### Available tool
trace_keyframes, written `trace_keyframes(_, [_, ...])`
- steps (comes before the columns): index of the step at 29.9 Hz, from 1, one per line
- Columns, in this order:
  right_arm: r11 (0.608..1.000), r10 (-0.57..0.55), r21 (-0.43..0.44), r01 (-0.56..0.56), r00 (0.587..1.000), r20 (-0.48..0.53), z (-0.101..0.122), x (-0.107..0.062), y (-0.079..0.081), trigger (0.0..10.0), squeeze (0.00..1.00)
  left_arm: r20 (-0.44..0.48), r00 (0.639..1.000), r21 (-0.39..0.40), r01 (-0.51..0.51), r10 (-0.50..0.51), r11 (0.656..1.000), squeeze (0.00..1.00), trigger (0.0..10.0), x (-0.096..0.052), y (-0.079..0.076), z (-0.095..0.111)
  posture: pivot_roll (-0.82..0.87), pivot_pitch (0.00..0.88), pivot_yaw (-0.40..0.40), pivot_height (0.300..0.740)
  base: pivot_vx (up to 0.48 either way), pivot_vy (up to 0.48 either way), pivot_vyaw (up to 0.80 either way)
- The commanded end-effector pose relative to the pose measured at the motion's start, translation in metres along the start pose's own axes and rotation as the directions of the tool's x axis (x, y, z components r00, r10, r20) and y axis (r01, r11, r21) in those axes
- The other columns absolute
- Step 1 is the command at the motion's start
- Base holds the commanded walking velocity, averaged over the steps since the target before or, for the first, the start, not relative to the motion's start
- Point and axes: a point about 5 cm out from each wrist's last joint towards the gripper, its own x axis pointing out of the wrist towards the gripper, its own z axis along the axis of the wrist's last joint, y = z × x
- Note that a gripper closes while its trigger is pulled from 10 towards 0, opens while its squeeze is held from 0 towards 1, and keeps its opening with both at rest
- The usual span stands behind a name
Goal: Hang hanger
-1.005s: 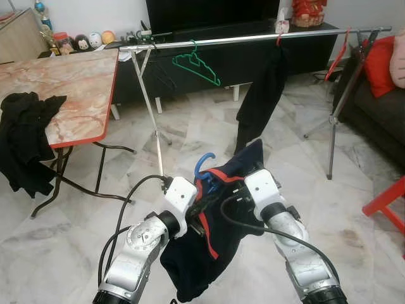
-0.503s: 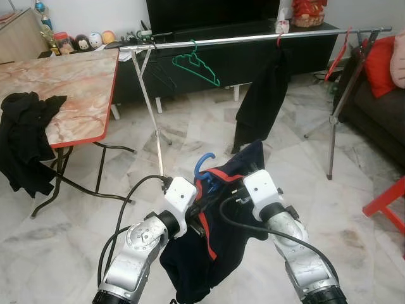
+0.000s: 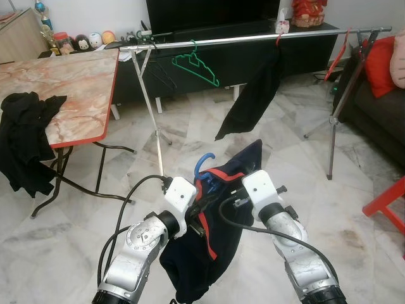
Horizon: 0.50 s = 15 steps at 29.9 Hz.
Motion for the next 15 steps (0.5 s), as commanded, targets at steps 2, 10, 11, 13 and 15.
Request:
trace_keyframes(2, [1.000,0.018,-0.001,-0.018,1.000,0.007,0.004,0.003,0.000,0.0,0.00,-0.024,1.000,0.068,0.022,-0.020,0.997,0.00,10.0,-0.005,0.001,0.001,-0.14,0.000,0.045,0.740,0.000,0.000,0.00])
trace_keyframes(10, [1.000,0.017,-0.019,-0.017,1.000,-0.010,0.004,0.006,-0.004,0.0,0.00,-0.139,0.990,0.163,0.037,-0.014,0.986,0.00,10.0,-0.018,0.012,-0.010,-0.14,0.000,0.046,0.740,0.000,0.000,0.00])
trace_keyframes(11, [1.000,0.017,-0.019,-0.017,1.000,-0.010,0.004,0.006,-0.004,0.0,0.00,-0.139,0.990,0.164,0.037,-0.014,0.986,0.00,10.0,-0.018,0.012,-0.010,-0.14,0.000,0.046,0.740,0.000,0.000,0.00])
trace_keyframes(13, [0.999,0.022,-0.029,-0.023,1.000,-0.019,0.004,0.007,-0.006,0.0,0.00,-0.189,0.982,0.201,0.049,-0.010,0.978,0.00,10.0,-0.028,0.020,-0.014,-0.14,0.000,0.043,0.740,0.000,0.000,0.00])
trace_keyframes(15, [0.998,0.039,-0.042,-0.041,0.999,-0.033,0.004,0.008,-0.007,0.0,0.00,-0.247,0.969,0.232,0.071,-0.012,0.970,0.00,10.0,-0.041,0.028,-0.017,-0.13,0.000,0.043,0.740,0.000,0.000,0.00])
